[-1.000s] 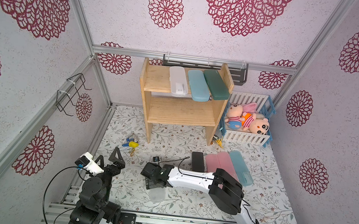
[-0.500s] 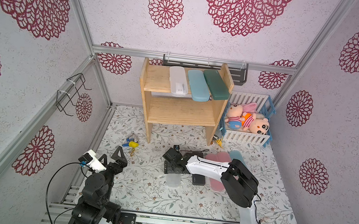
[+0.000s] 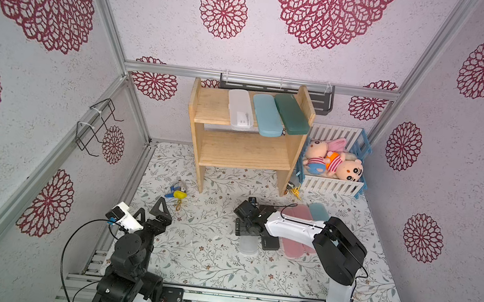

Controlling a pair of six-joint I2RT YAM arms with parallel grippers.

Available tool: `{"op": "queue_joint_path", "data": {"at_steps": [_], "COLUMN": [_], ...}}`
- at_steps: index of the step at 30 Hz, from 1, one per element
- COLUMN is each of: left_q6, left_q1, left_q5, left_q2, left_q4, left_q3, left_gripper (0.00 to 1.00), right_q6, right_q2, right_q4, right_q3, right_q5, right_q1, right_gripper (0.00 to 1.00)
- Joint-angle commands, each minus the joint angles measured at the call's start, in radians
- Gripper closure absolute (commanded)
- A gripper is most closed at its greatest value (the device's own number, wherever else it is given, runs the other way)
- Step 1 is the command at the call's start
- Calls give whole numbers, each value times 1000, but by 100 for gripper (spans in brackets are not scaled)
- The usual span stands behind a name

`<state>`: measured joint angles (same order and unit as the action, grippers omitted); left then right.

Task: Remove the pencil cases from the shelf
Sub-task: Move the pencil case to the center of the board.

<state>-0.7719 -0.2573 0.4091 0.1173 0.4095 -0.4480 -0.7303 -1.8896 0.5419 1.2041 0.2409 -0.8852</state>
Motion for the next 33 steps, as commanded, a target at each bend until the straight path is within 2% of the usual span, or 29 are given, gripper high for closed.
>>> {"op": "queue_joint_path", "data": {"at_steps": [1, 14, 26, 30, 33], "left_q6": [-10, -46, -46, -137, -281], "left_q1": [-3, -4, -4, -5, -9], "left_q5": [-11, -56, -91, -165, -288], "left_q2": [-8, 58, 116, 182, 272], "left_q4": [-1, -57, -95, -186, -373], "left_q3": [-14, -29, -67, -79, -67], "left_gripper": [3, 3, 3, 3, 3], "right_q6": [38, 86, 140, 166, 204], "right_q2": [39, 120, 223, 314, 400], "right_q4": [89, 69, 32, -10, -73], "right_q3": [-39, -97, -35, -15, -29], "right_q5": [45, 62, 43, 9, -1], "right_q1": [19, 58, 55, 53, 55], "right_gripper": [13, 9, 1, 1, 1]}}
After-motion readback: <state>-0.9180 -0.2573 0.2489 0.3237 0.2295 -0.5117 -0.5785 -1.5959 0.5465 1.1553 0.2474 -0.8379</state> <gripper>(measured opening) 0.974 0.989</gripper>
